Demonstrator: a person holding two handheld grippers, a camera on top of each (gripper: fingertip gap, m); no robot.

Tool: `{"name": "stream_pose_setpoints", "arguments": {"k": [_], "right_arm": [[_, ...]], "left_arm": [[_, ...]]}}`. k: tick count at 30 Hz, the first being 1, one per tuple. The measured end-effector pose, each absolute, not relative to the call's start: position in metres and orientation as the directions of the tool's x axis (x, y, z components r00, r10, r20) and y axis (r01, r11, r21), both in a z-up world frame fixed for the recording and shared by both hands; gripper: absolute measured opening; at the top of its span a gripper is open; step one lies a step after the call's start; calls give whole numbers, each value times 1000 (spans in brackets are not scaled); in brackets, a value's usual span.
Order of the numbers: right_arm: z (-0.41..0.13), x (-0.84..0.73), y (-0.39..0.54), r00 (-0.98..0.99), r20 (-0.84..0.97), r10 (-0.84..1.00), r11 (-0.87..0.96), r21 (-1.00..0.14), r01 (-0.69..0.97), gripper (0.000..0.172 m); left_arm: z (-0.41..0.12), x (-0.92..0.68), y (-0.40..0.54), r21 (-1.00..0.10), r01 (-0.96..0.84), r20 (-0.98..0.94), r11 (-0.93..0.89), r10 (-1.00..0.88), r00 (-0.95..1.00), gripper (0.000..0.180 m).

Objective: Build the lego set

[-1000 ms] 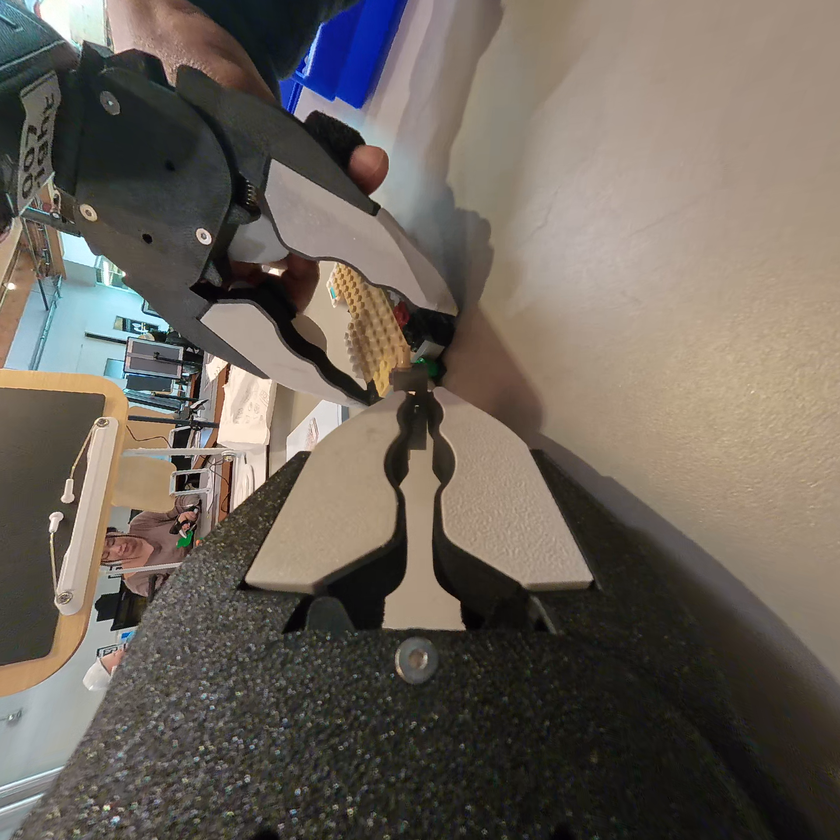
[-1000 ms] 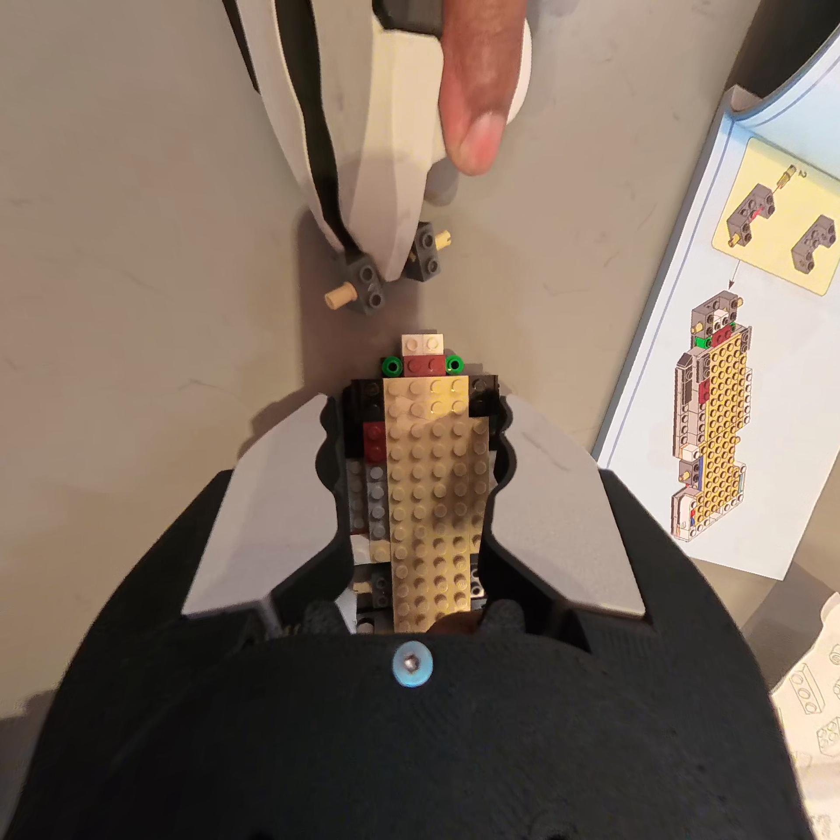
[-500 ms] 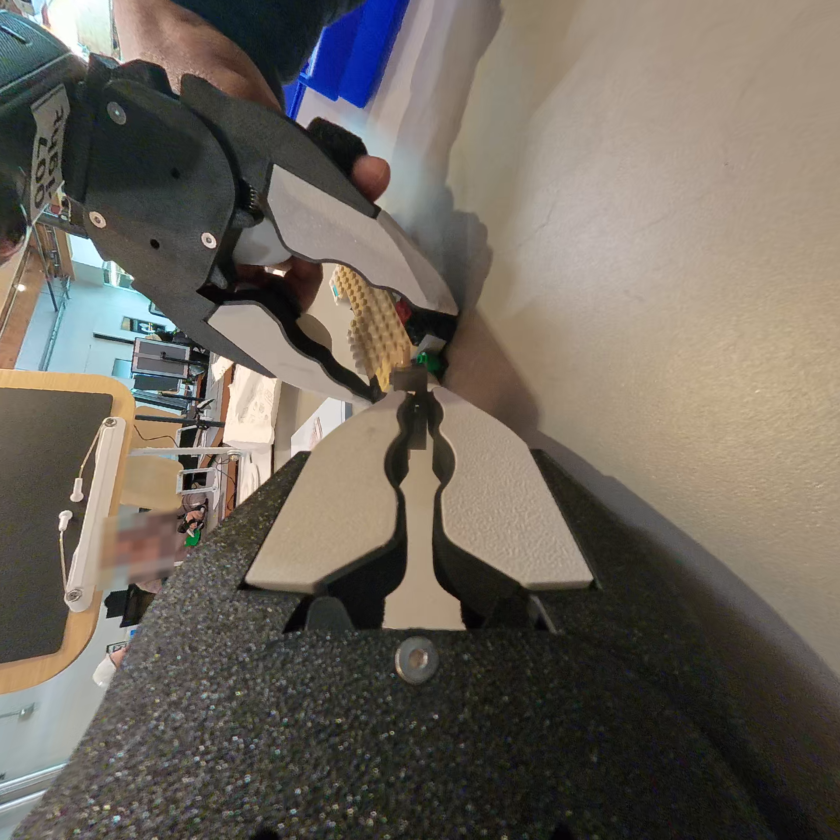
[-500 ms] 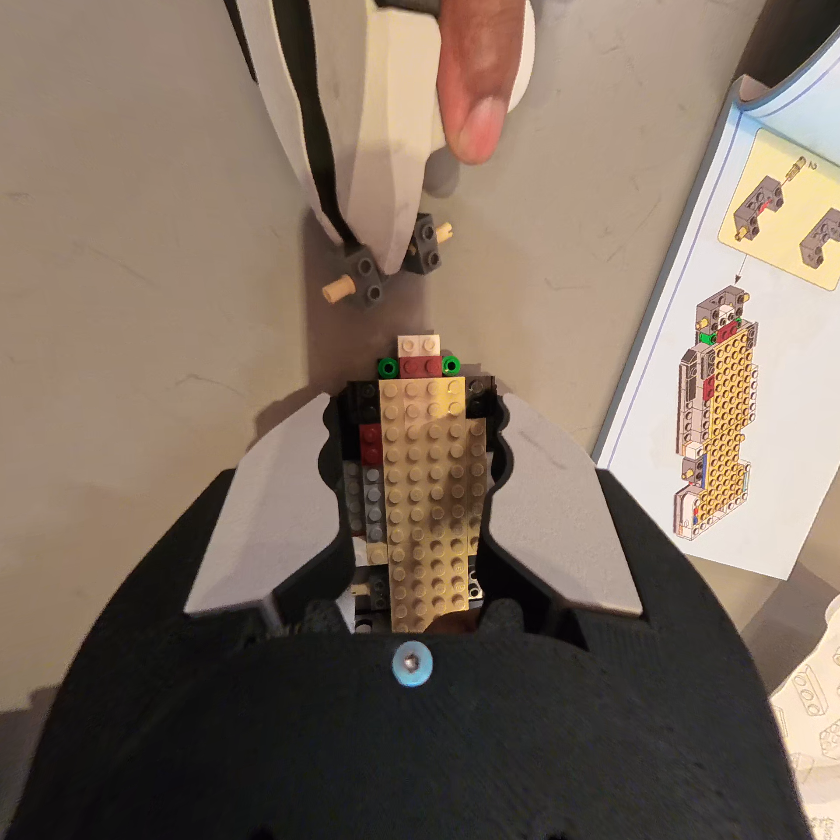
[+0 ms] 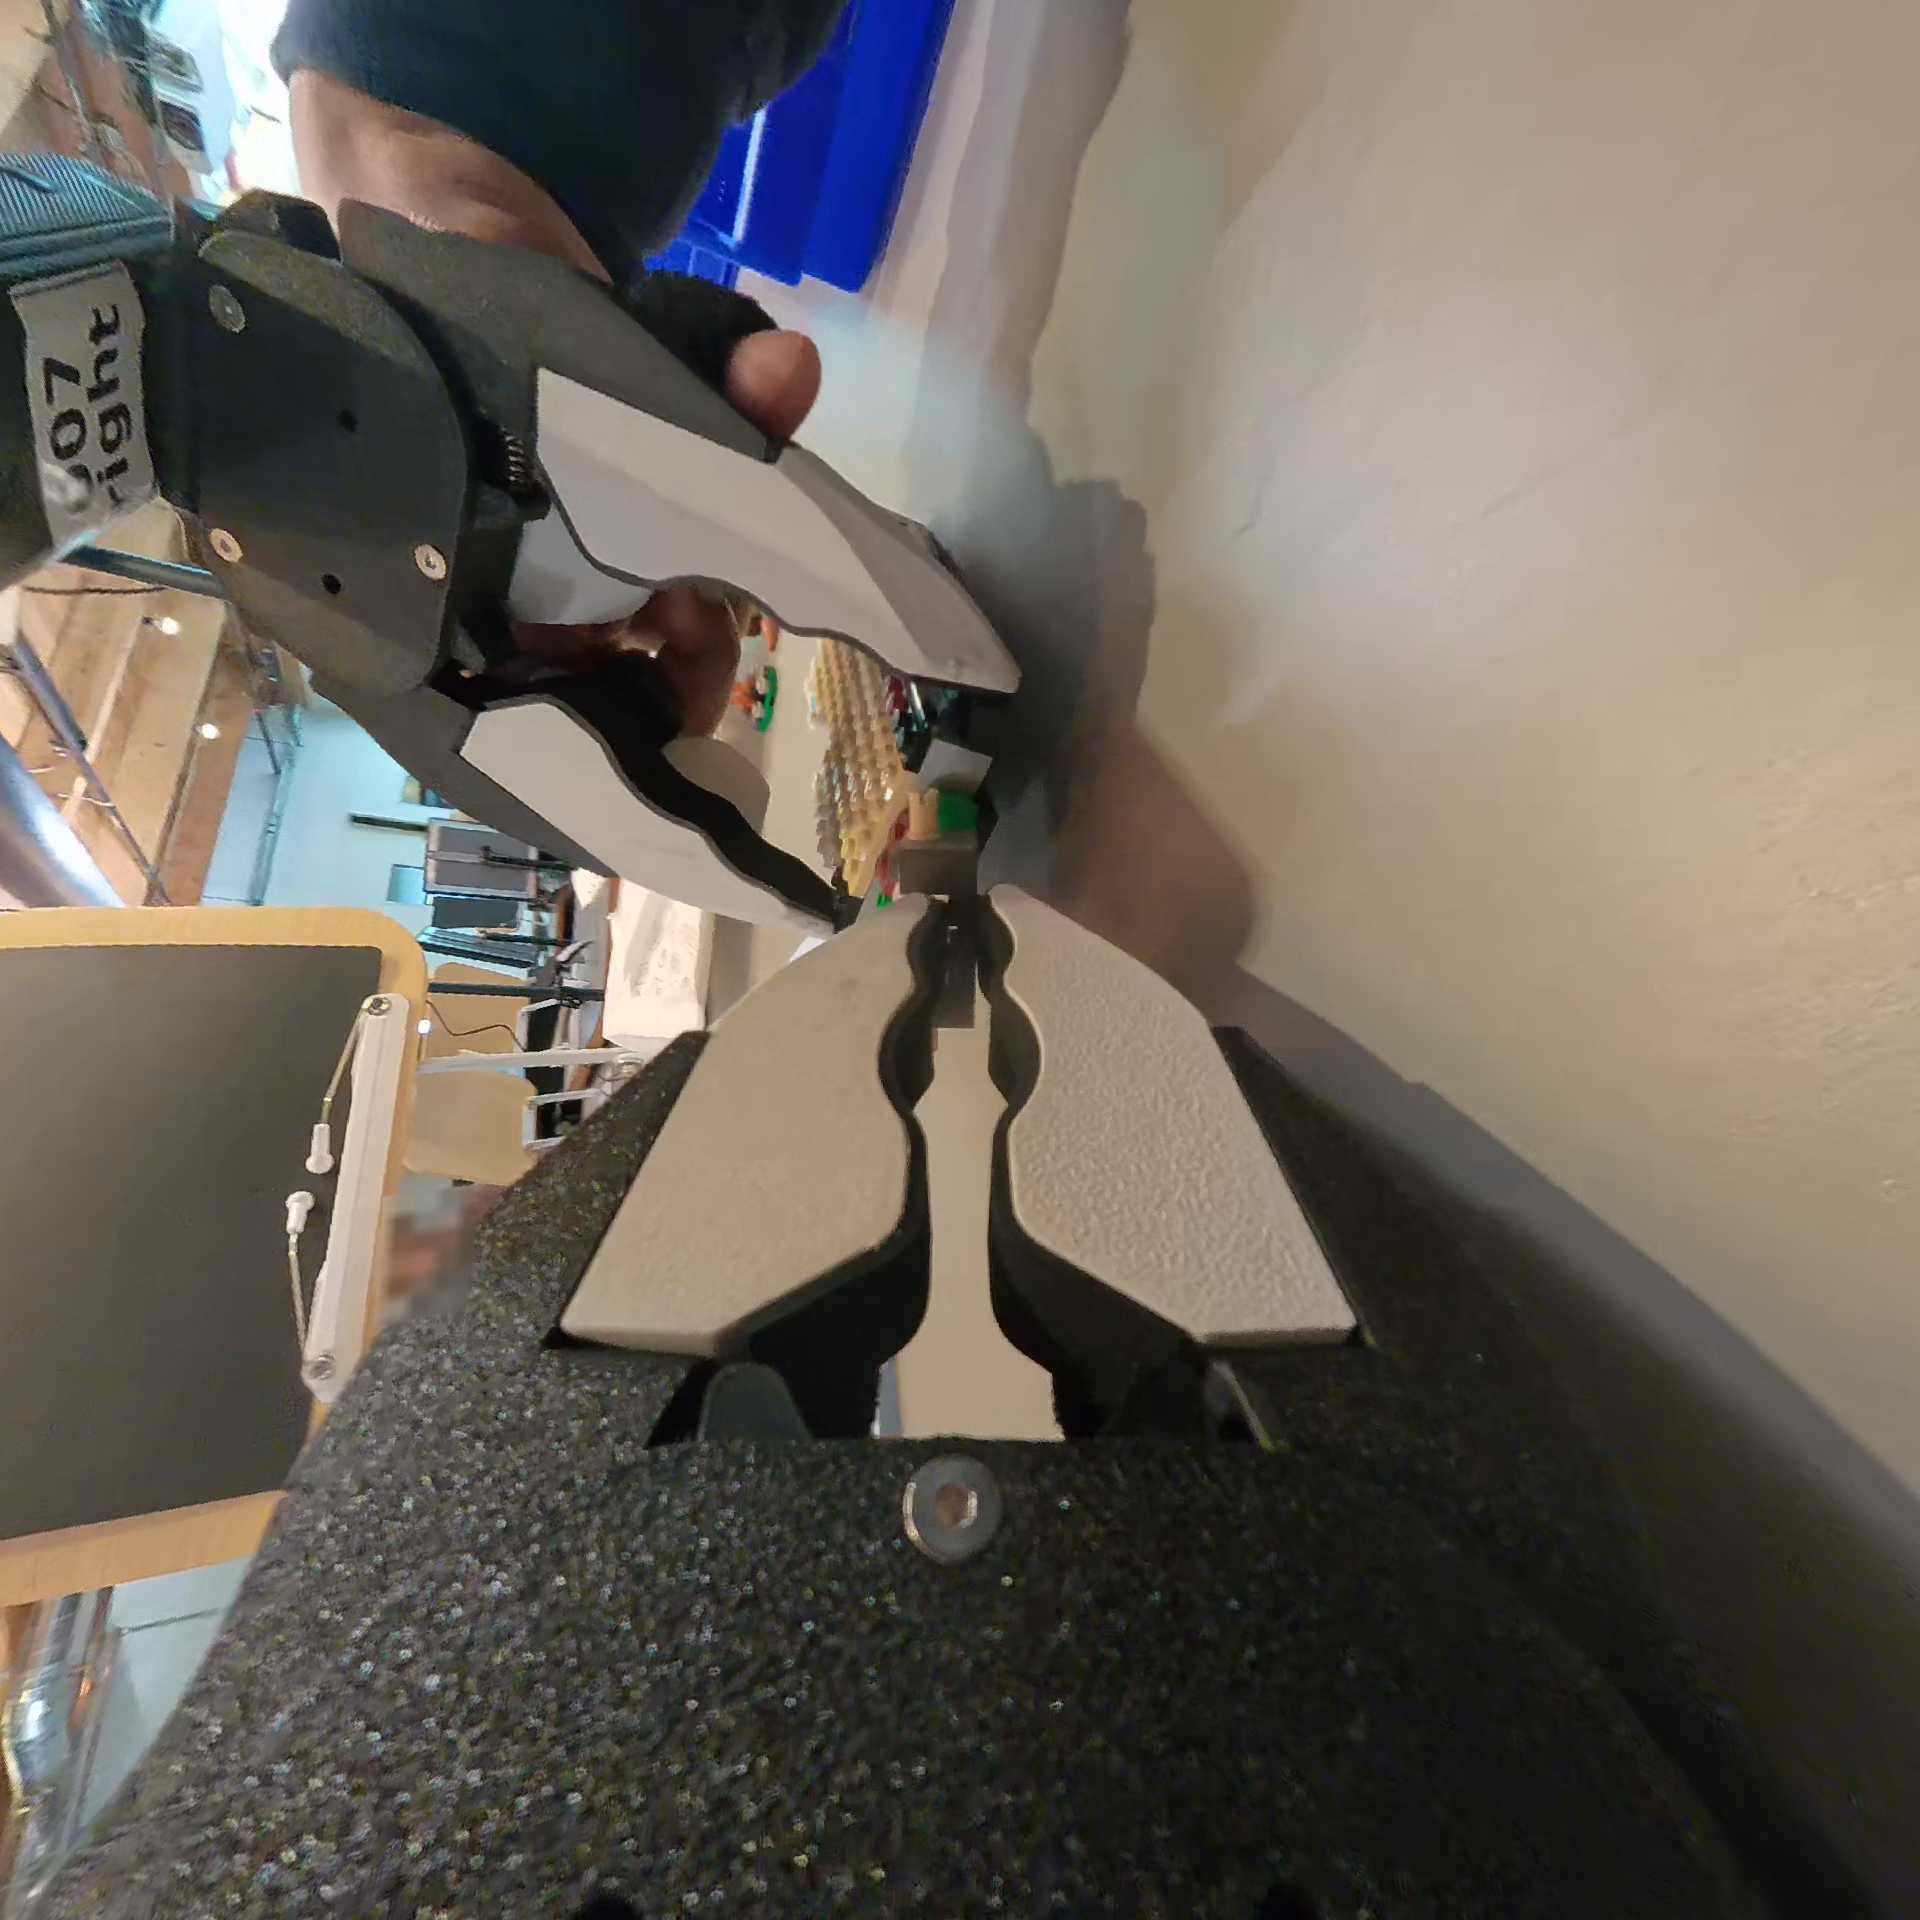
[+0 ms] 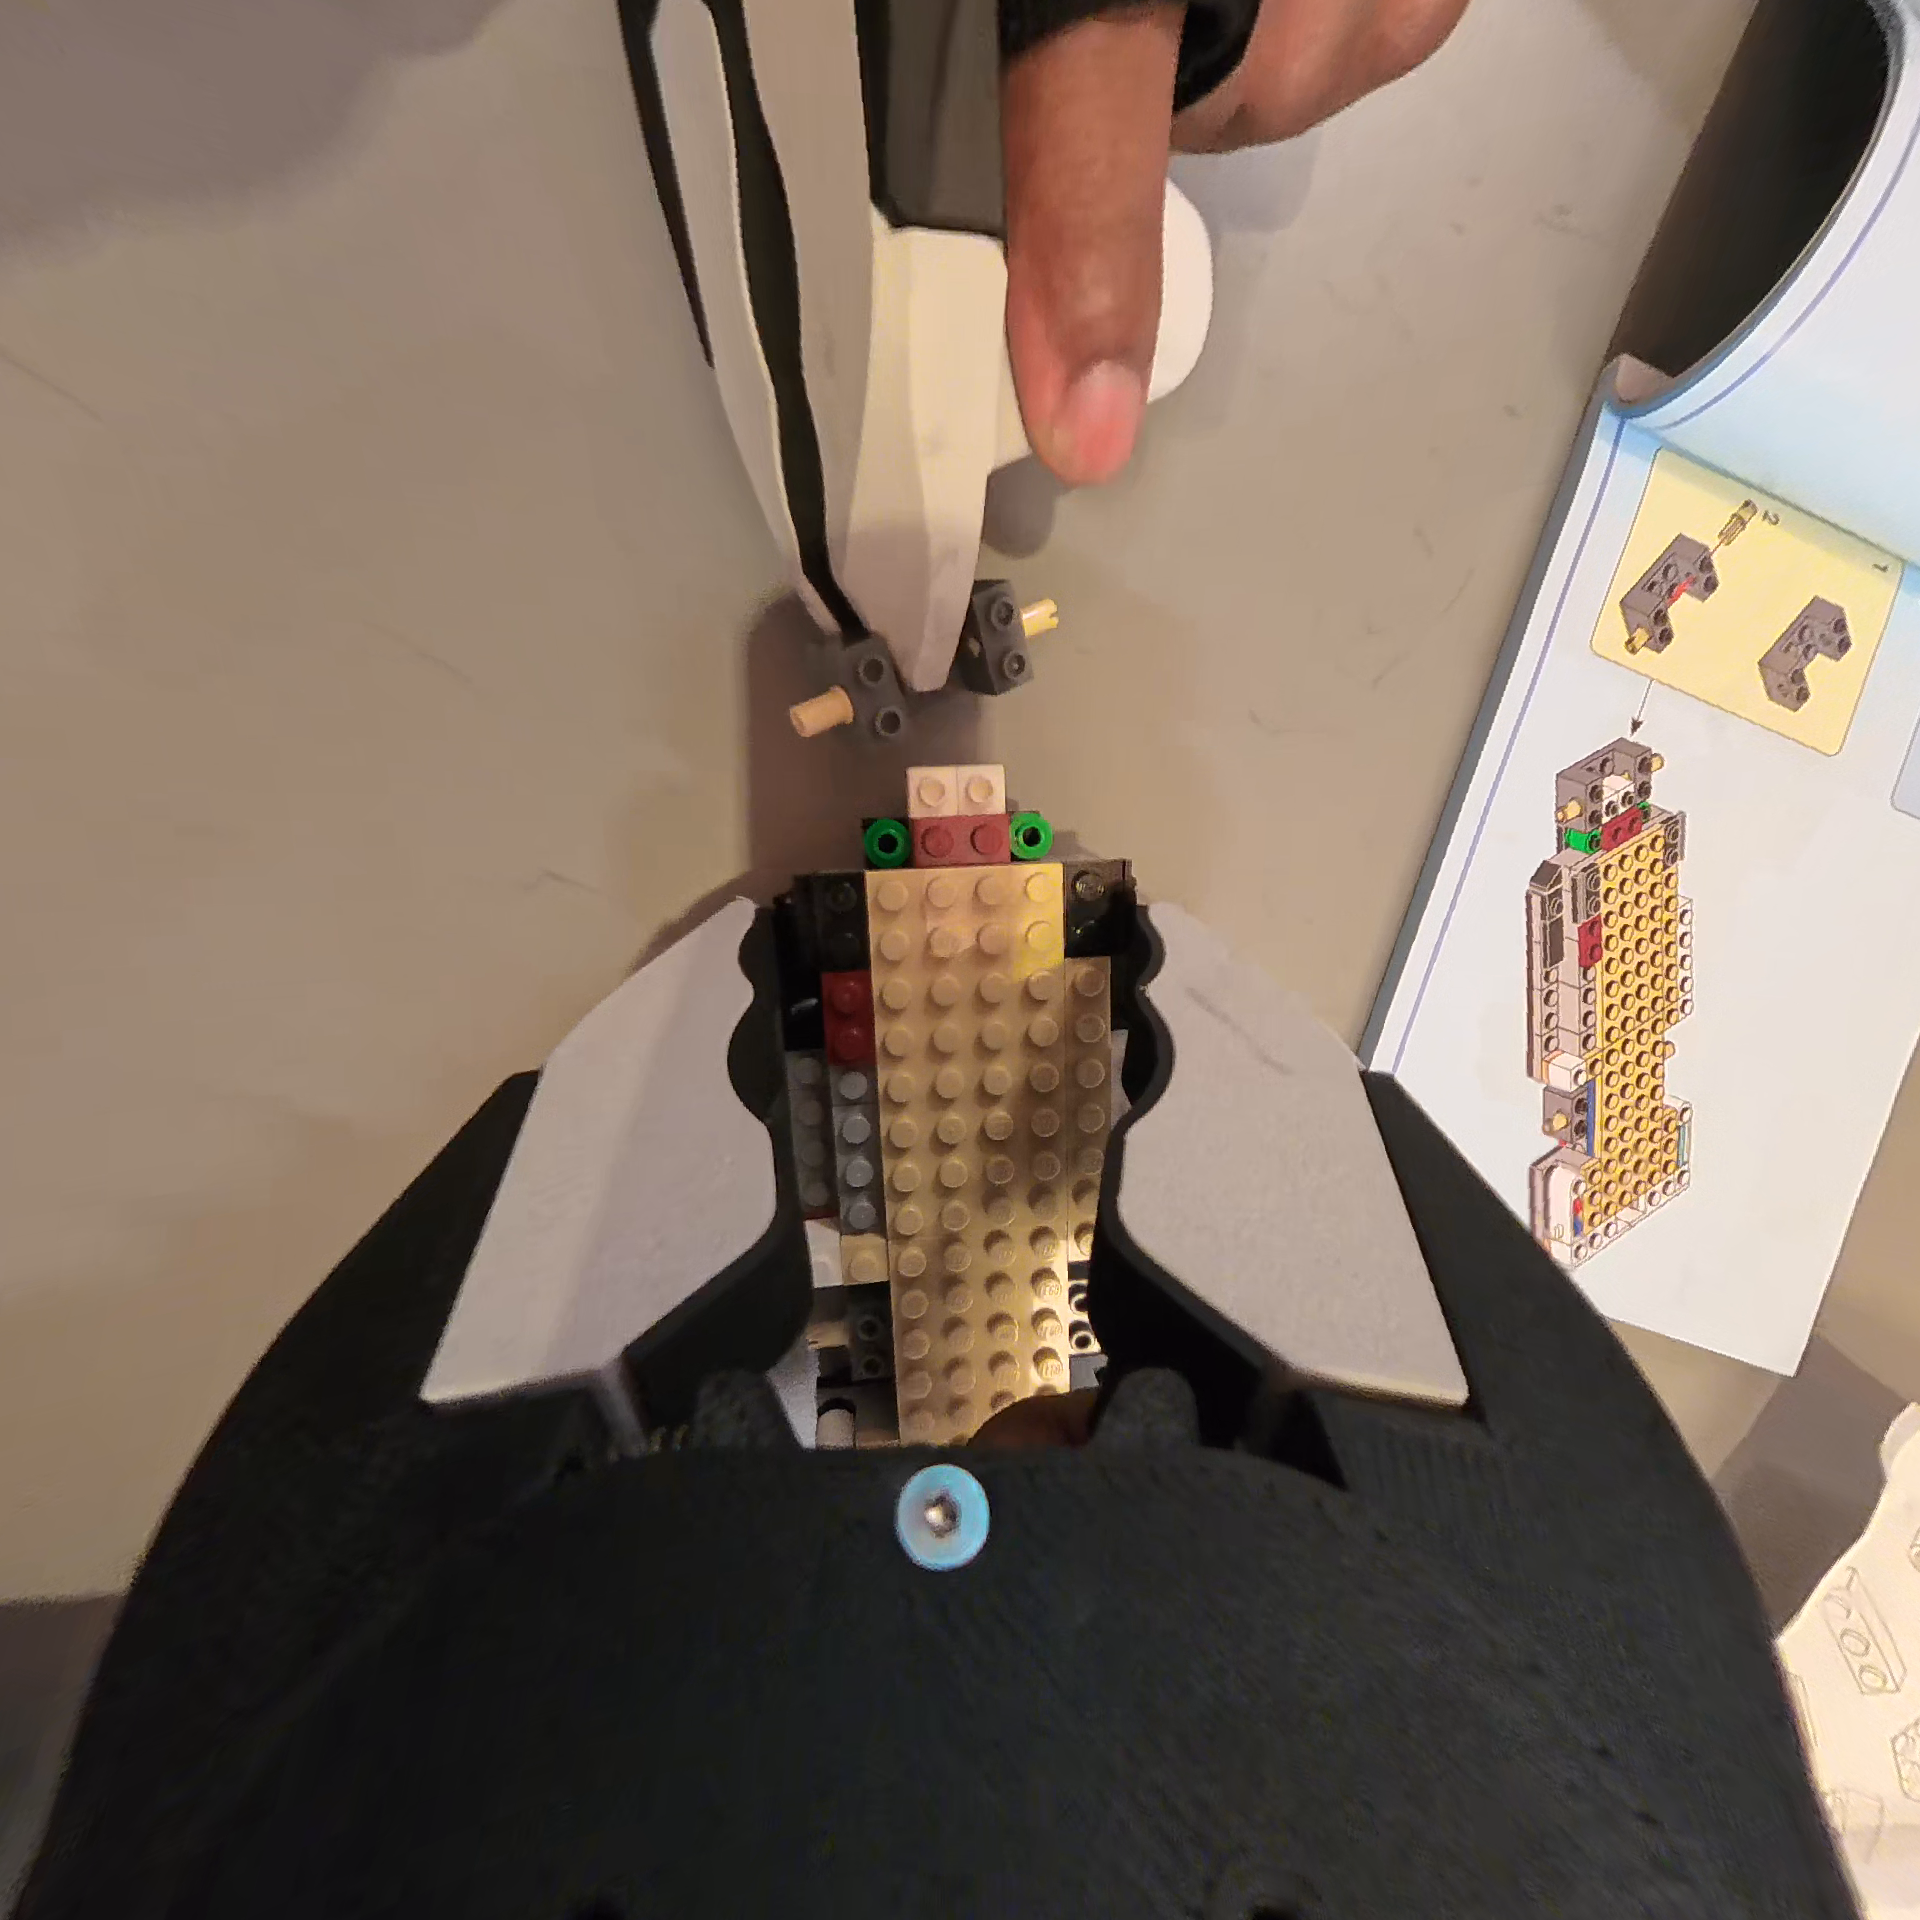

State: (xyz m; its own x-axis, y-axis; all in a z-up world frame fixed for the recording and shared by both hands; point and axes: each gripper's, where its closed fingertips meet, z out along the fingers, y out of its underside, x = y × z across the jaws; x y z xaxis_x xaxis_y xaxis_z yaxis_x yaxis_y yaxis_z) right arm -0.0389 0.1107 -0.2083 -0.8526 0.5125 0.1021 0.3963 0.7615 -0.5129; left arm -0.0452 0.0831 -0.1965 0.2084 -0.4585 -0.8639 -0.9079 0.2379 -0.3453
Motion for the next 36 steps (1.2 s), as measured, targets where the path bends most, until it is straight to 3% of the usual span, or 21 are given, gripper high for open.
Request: {"name": "stream_pose_setpoints", "arguments": {"k": [11,19,36], "right_arm": [[-190,-30,103,-874,80,480,733,-584,349,64],[-181,-21,94,-899,68,433,727,-616,304,64],[-178,-21,93,-901,76,427,721,-630,288,64]], "left_arm": [[-183,-36,82,-186,-926,-951,328,-297,86,5],[-171,-24,77,-129,-911,-978,391,-205,50,5],[-165,-28,81,-200,-906,-973,372,-187,138,11]]}}
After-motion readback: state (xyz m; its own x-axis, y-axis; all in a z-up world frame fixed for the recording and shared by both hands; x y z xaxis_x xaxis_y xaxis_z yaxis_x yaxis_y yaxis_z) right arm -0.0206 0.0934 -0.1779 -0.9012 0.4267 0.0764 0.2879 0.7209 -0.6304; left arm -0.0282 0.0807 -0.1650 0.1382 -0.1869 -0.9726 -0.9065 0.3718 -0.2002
